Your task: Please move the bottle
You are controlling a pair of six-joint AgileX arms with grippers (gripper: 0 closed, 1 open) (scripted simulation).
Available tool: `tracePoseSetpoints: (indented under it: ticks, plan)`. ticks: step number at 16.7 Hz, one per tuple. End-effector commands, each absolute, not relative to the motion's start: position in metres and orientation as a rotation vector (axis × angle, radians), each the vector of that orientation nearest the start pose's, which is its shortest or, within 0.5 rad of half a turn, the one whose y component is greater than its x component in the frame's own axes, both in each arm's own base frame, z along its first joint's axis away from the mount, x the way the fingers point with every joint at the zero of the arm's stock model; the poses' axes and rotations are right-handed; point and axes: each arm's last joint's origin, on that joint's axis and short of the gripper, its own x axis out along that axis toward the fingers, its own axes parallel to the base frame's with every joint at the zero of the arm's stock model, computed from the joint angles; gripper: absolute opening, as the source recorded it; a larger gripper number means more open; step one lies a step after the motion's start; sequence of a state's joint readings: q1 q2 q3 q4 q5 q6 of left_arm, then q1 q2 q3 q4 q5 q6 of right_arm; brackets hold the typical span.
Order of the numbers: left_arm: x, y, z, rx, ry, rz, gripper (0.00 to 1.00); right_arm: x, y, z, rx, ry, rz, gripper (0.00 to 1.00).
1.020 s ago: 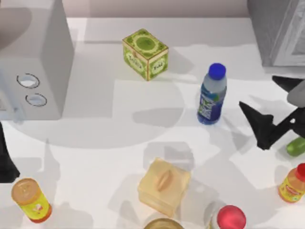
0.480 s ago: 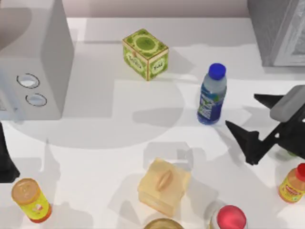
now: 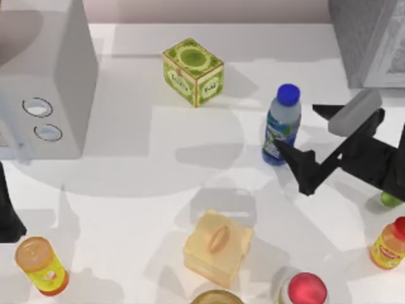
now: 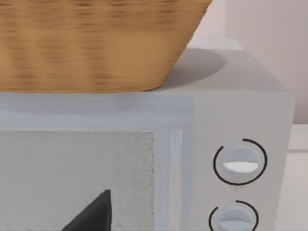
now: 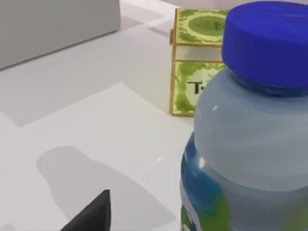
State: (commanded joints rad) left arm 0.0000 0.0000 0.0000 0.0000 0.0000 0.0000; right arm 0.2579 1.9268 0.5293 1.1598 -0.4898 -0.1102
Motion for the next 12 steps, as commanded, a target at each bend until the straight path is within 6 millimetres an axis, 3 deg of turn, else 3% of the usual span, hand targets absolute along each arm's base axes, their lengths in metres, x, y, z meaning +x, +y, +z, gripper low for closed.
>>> tracePoseSetpoints:
  ticks: [6, 12]
  plan:
    - [0.106, -0.001, 0.160, 0.000, 0.000, 0.000, 1.00, 0.333, 0.126, 0.064, -0.089, 0.210, 0.772, 1.00]
    - [0.106, -0.001, 0.160, 0.000, 0.000, 0.000, 1.00, 0.337, 0.129, 0.060, -0.088, 0.199, 0.771, 1.00]
